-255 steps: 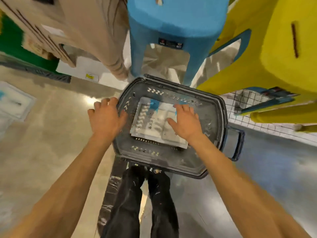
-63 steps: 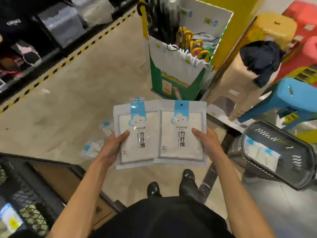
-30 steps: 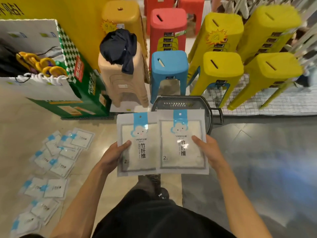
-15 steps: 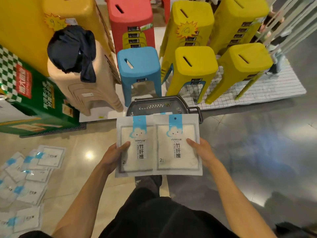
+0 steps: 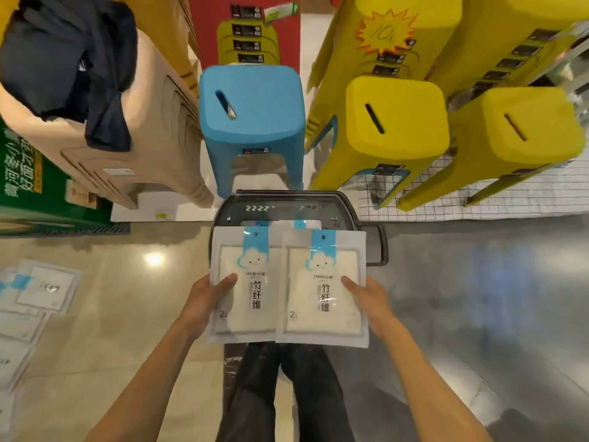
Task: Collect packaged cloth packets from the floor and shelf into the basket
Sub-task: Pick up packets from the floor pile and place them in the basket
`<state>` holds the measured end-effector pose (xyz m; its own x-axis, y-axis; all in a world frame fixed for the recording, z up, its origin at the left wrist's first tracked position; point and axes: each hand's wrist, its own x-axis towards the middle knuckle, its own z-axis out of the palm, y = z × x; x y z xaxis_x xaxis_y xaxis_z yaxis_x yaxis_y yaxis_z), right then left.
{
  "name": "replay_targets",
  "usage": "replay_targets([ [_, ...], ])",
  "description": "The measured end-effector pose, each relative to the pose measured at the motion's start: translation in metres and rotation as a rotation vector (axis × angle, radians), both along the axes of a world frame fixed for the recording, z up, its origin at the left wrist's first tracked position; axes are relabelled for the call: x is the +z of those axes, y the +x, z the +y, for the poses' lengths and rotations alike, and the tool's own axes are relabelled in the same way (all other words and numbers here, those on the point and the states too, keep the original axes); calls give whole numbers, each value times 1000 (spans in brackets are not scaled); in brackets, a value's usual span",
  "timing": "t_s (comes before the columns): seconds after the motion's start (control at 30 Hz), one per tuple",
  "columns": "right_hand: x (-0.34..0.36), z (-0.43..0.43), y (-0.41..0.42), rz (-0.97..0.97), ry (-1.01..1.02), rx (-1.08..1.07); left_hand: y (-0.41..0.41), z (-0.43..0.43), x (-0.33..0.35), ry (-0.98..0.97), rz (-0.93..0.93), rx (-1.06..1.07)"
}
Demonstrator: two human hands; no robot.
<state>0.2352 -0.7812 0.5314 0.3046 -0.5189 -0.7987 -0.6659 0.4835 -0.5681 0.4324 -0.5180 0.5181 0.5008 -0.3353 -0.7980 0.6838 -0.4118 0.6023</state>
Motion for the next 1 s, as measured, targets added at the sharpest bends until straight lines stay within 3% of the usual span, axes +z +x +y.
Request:
replay_targets([
  [0.27,-180,-62,41,16,60,70,29,-51,-171,92,32,123],
  [0.57,-360,-91,59,43,90,79,55,-84,-345,152,49,97],
  [0.8,-461,-98,83,78,-32,147,71,-88,-441,201,53,168],
  [1.0,-489,-85,89,124,-196,126,74,-84,-471,370,-127,100],
])
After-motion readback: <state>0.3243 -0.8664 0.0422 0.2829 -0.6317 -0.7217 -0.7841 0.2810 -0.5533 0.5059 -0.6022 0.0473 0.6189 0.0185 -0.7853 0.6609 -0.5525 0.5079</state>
